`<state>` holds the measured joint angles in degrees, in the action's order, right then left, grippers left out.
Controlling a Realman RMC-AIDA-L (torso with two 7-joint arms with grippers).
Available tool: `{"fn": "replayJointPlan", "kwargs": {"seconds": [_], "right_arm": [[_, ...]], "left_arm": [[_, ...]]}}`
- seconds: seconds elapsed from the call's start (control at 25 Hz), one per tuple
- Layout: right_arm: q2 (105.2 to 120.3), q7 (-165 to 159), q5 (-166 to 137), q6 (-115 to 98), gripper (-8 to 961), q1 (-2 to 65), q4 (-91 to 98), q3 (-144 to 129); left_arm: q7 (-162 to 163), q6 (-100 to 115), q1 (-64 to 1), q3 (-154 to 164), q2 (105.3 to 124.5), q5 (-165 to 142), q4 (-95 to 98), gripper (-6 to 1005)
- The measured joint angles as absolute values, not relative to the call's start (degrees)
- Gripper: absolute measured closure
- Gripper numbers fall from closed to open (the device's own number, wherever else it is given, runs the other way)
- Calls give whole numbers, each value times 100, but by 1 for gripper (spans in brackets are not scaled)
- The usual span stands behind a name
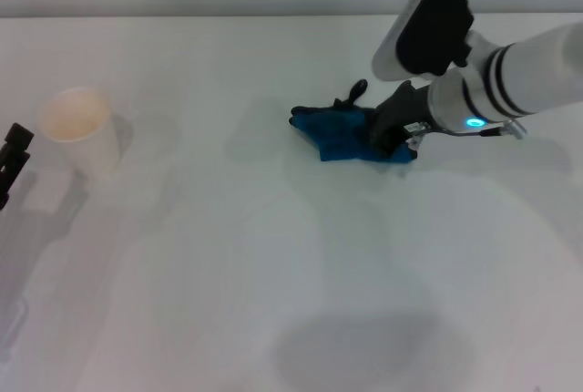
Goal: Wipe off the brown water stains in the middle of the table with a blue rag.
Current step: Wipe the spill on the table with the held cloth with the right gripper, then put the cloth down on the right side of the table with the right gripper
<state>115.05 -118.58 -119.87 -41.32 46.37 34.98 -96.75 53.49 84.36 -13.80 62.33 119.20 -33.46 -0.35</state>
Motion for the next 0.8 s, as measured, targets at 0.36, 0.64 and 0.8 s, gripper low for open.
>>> {"fn": "replayJointPlan", "kwargs": {"seconds": [0.36, 0.64, 0.8], "right_arm": [[11482, -12501, -13148, -5968, 867, 4523, 4172, -8333], [11478, -12849, -13529, -6454, 864, 4340, 4533, -8293], [11478, -12818, -13542, -6475, 862, 4281, 4656, -8285]], "left_arm": [[5409, 8438, -1372, 6160, 11930, -3147, -35, 111], [5413, 8438, -1349, 6161, 11923, -3024, -35, 111], [5414, 8438, -1379, 6161, 11919, -3023, -35, 111]]}}
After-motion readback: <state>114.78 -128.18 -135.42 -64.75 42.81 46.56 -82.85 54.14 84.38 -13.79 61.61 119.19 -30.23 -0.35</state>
